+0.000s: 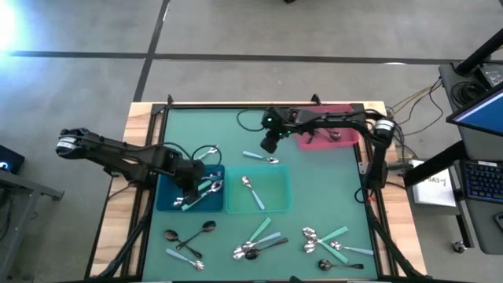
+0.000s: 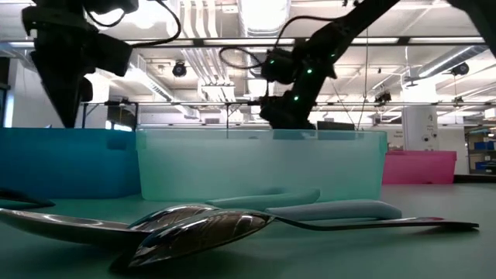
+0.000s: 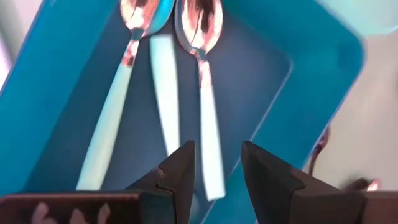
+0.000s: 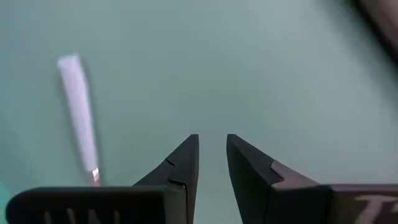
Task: Sort silverware by color (type)
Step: Put the blue spoon into the green bin
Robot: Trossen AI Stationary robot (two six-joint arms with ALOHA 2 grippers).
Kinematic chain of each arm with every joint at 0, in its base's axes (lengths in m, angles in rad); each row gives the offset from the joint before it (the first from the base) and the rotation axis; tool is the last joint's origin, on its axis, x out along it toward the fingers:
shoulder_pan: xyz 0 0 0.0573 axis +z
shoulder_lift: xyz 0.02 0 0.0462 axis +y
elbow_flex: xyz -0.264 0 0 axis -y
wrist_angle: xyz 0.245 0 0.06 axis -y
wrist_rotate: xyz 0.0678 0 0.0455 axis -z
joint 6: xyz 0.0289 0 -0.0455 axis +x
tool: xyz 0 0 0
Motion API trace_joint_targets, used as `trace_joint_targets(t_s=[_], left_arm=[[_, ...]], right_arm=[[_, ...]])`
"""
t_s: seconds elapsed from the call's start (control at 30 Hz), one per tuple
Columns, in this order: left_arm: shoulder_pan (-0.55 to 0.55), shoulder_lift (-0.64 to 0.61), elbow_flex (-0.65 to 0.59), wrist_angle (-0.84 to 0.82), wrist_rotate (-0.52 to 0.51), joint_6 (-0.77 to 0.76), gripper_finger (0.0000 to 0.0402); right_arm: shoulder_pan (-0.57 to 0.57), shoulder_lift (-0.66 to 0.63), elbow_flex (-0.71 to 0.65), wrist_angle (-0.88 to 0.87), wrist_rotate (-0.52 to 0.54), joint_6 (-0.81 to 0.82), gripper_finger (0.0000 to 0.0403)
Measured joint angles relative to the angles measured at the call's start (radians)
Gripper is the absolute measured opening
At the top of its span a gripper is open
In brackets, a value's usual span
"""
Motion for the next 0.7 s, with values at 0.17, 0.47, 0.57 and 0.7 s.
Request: trace_joint_targets(t_s=[0.17,0.47,0.57,0.7], left_arm=[[-0.005,0.0,0.0,-0.092,0.0,0.02,0.0114],[-0.005,-0.003,0.0,-0.165,-0.004,0.062,0.0114],[-0.005,-0.006,0.0,-0.169,-0.008,0.069,0.0114],[-0.005,-0.007,0.0,-0.171,-0.008,0.07,0.0114]], right_arm=[[0.038,0.078,0.087,-0.094,-0.006,0.002,0.0075],[0.126,0.126,0.12,-0.083,-0.057,0.035,0.0072],[0.148,0.142,0.12,-0.068,-0.057,0.03,0.007],[0.153,0.155,0.12,-0.063,-0.057,0.024,0.0073]])
